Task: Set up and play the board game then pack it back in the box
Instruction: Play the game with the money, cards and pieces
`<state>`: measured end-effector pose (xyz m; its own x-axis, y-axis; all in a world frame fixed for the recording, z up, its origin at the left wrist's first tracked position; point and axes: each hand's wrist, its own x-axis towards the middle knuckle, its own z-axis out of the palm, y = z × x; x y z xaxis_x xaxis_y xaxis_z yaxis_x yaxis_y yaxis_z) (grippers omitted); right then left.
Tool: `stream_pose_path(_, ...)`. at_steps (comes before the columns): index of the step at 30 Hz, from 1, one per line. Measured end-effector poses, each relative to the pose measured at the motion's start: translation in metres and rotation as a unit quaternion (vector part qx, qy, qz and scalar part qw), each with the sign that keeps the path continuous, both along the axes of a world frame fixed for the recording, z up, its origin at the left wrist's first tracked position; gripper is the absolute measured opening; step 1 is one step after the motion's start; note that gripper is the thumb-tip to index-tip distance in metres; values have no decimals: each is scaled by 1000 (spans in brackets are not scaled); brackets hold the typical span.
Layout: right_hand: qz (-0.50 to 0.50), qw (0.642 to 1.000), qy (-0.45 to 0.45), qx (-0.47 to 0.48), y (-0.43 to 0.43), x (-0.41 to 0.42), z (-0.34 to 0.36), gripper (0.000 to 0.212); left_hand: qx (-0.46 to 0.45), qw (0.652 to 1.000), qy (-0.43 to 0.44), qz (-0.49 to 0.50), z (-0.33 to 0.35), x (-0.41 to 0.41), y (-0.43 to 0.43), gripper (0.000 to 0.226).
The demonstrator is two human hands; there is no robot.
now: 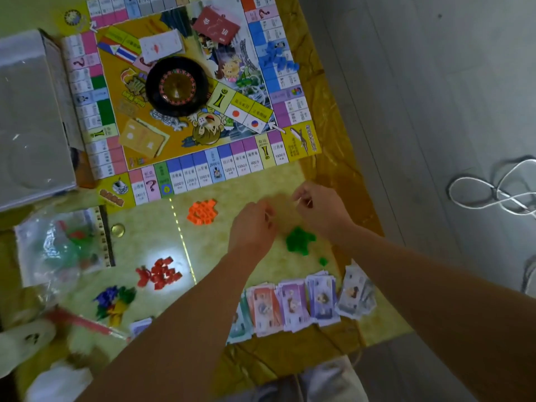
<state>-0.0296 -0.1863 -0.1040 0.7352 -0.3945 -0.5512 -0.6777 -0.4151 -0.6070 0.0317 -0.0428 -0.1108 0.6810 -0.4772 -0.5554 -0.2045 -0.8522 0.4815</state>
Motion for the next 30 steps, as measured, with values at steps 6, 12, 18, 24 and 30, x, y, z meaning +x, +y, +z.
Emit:
stream_pose_path(6, -42, 993, 68, -83, 29, -72, -4, 24, -9, 999, -9, -47, -5, -52, 29, 43)
stream_pose_path(12, -34, 991, 71, -109, 43, -109, -18, 31, -45, 997, -44, -46, -16, -72, 23, 59)
stream_pose_path(18, -33, 991, 46, -121, 43, -113, -35, 22, -73, 991, -78, -83, -29, -80, 6, 69)
stream_pose_path(24, -180, 984, -1, -4, 33, -106, -34, 10, -63, 989, -81, -103, -34, -75, -1, 42)
stream_pose_path(30, -326, 930, -15, 169, 25, -98, -27, 16, -72, 991, -101, -44, -36, -68, 1, 21)
